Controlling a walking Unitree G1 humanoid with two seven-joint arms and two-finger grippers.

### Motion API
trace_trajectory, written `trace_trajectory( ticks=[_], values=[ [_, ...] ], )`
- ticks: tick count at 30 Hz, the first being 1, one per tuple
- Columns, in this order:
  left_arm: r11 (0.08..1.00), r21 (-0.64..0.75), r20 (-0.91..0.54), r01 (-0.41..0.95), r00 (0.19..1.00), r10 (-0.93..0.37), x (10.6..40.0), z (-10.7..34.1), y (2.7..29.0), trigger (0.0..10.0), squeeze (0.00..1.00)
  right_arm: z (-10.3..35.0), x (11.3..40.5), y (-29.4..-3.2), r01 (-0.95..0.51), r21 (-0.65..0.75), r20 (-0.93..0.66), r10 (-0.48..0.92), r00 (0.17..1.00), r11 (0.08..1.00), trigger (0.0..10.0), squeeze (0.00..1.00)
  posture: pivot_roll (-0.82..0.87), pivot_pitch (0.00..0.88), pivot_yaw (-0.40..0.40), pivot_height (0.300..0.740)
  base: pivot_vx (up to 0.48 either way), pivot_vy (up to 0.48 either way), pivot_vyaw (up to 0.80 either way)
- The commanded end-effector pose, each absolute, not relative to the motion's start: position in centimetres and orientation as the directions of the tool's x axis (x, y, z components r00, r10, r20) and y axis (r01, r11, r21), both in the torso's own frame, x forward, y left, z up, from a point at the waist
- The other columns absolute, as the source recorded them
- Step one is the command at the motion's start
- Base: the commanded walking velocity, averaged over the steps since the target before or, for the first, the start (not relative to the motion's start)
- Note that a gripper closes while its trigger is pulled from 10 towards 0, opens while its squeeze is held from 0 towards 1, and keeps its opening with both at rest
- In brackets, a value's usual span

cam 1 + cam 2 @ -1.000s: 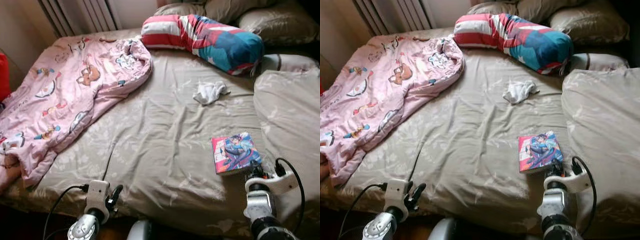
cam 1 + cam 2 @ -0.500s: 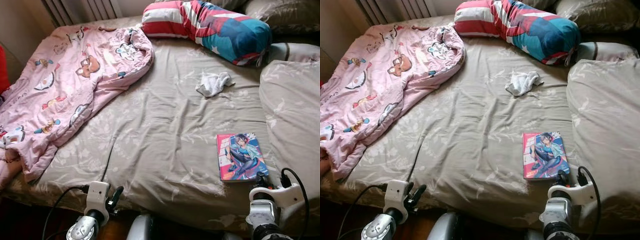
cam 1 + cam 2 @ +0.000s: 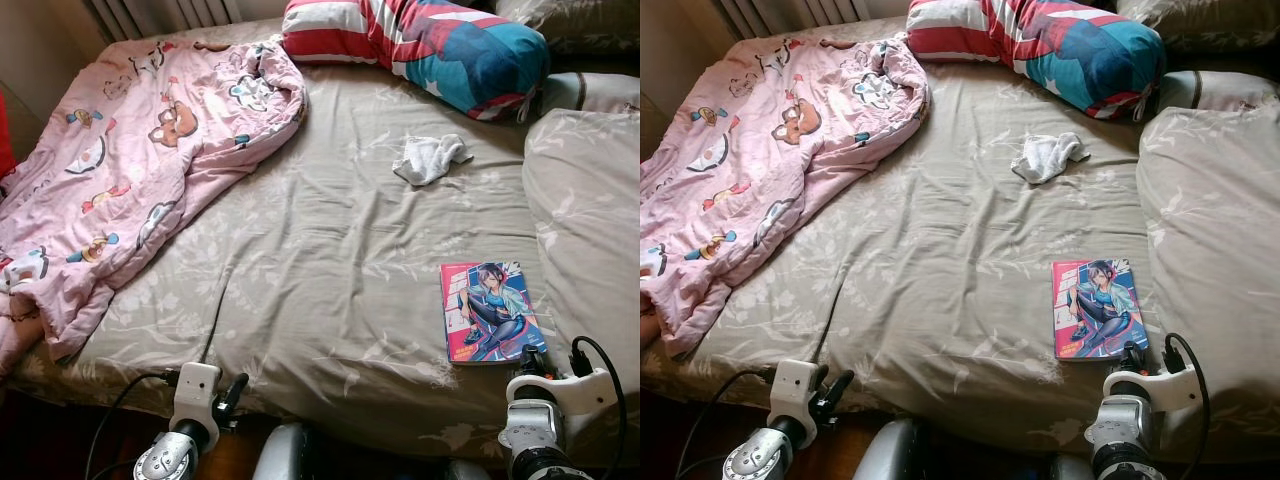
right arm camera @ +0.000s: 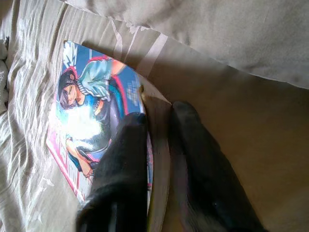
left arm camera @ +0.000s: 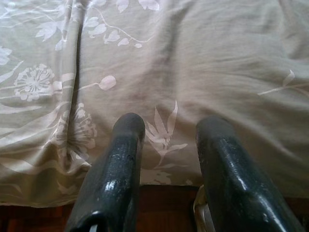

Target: Clean up the room

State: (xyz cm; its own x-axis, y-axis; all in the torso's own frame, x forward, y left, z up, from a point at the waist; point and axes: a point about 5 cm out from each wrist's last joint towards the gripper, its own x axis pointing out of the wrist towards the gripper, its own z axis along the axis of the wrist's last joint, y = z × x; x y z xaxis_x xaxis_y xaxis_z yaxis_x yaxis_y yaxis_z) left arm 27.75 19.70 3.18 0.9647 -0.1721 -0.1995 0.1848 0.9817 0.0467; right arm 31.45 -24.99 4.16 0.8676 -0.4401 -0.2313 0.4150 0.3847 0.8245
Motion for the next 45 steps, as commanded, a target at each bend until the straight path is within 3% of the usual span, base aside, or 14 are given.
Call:
trace_trajectory(
  ticks=[1,18,21,23,24,29,31,33,39,45],
  values=[
    [0.984,0.048,-0.257,0.171,0.954,-0.153,26.8,2.1,20.4,10.0,0.0,3.4,31.0,-24.5,0.44,0.816,-0.267,-0.431,0.862,0.374,10.0,1.0,0.04,0.332,0.183,0.638,0.0,0.0,0.0],
    [0.983,0.039,-0.254,0.177,0.954,-0.162,27.1,2.2,20.0,10.0,0.0,2.7,30.2,-25.1,0.487,0.785,-0.293,-0.463,0.836,0.384,10.0,1.0,0.02,0.331,0.177,0.638,0.0,0.0,0.0],
    [0.983,0.033,-0.254,0.179,0.953,-0.165,27.2,2.2,19.8,10.0,0.0,2.4,29.8,-25.1,0.501,0.774,-0.303,-0.468,0.83,0.387,10.0,0.95,0.01,0.332,0.173,0.638,0.0,0.0,0.0],
    [0.983,0.03,-0.255,0.18,0.953,-0.166,27.2,2.1,19.6,10.0,0.0,2.2,29.6,-25.2,0.509,0.768,-0.31,-0.471,0.826,0.388,10.0,0.4,0.01,0.332,0.171,0.638,0.0,0.0,0.0],
    [0.983,0.029,-0.254,0.179,0.953,-0.166,27.2,2.1,19.6,10.0,0.0,2.0,29.5,-25.2,0.512,0.766,-0.312,-0.472,0.824,0.389,10.0,0.0,0.01,0.331,0.169,0.638,0.0,0.0,0.0],
    [0.984,0.026,-0.252,0.176,0.954,-0.164,27.2,2.1,19.5,10.0,0.0,1.9,29.3,-25.0,0.509,0.749,-0.297,-0.471,0.83,0.424,10.0,0.0,0.01,0.329,0.165,0.638,0.0,0.0,0.0],
    [0.985,0.021,-0.252,0.169,0.955,-0.158,27.3,2.0,19.4,10.0,0.0,3.2,29.8,-23.9,0.423,0.622,-0.149,-0.431,0.89,0.659,10.0,0.0,0.0,0.321,0.155,0.638,0.0,0.0,0.0],
    [0.985,0.021,-0.252,0.169,0.955,-0.158,27.3,2.0,19.4,10.0,0.0,3.3,29.8,-23.8,0.415,0.615,-0.14,-0.426,0.894,0.67,10.0,0.0,0.0,0.321,0.155,0.638,0.0,0.0,0.0],
    [0.988,0.003,-0.245,0.157,0.957,-0.152,27.6,1.9,18.9,10.0,0.0,4.4,28.8,-21.3,0.256,0.369,0.051,-0.295,0.954,0.894,10.0,0.0,-0.03,0.298,0.131,0.638,0.0,0.0,0.0],
    [0.99,-0.014,-0.229,0.141,0.963,-0.141,28.5,2.2,18.2,10.0,0.0,4.9,29.0,-19.7,0.123,0.263,0.089,-0.151,0.985,0.957,10.0,0.0,-0.05,0.255,0.099,0.638,0.0,0.0,0.0]
  ],
)
